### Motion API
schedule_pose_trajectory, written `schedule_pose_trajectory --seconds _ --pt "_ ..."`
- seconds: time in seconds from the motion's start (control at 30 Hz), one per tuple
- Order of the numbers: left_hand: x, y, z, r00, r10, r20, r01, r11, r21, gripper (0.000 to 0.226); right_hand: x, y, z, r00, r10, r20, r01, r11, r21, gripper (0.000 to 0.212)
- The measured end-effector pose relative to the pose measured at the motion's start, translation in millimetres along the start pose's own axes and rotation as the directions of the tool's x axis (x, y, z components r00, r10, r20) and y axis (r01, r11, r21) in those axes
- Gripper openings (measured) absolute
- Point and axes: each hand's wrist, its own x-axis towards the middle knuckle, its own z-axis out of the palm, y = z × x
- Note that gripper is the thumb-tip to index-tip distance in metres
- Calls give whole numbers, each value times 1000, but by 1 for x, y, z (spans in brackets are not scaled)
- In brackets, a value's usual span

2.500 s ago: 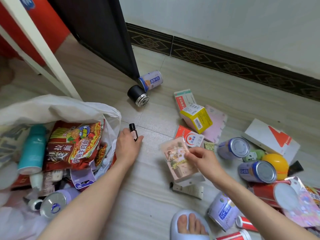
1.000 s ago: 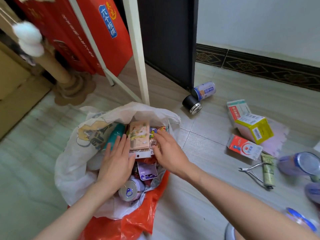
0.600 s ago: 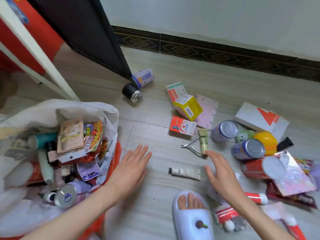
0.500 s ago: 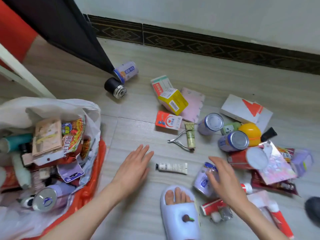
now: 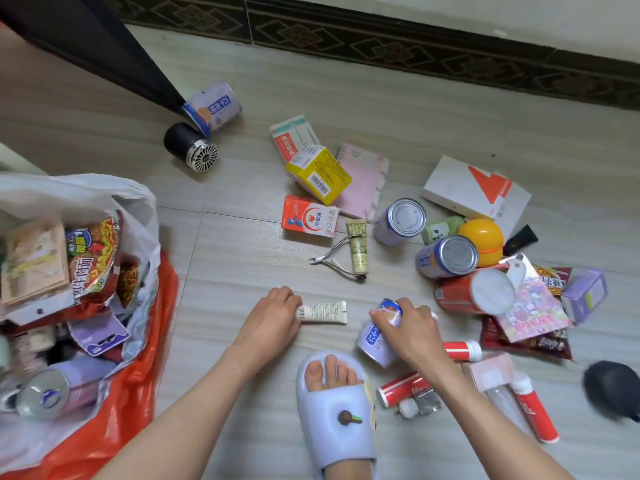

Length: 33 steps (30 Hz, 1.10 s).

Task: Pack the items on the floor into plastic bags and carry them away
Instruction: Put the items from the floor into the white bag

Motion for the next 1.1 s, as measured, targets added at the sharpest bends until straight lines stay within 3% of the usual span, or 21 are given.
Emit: schedule_pose_trajectory --seconds 0.13,0.27,0.47,0.63,0.8,0.87,0.97,1.03,1.1 --pt "-5 -4 -7 998 -69 -2 68 988 -141 20 11 -13 -4 992 82 101 -91 992 91 36" --pt "-10 -3 -28 993 -105 -55 91 975 -205 21 3 -17 -8 994 88 59 -96 983 153 34" --pt "-17 1 -107 999 33 -42 -32 999 16 23 -30 -57 -31 981 -159 -111 180 960 213 58" --pt "-49 -9 -178 984 122 -126 -104 984 142 21 -59 -136 -44 910 -406 -79 414 893 175 59" --pt "-116 -62 -194 975 -9 -221 29 996 86 25 -87 -222 -35 898 -425 112 370 868 330 61" --pt "-152 -90 -190 960 -112 -257 121 992 22 26 -100 -252 -23 855 -486 179 426 857 290 59" --pt "-207 -119 -179 877 -321 -358 287 947 -145 38 -123 -288 -4 730 -652 205 656 753 56 58" --pt "-240 -132 -168 755 -491 -434 398 870 -291 42 -136 -306 11 629 -739 240 767 640 -38 62" --pt "-266 -145 -153 599 -625 -501 493 781 -385 29 -147 -321 30 556 -785 275 822 567 -44 64"
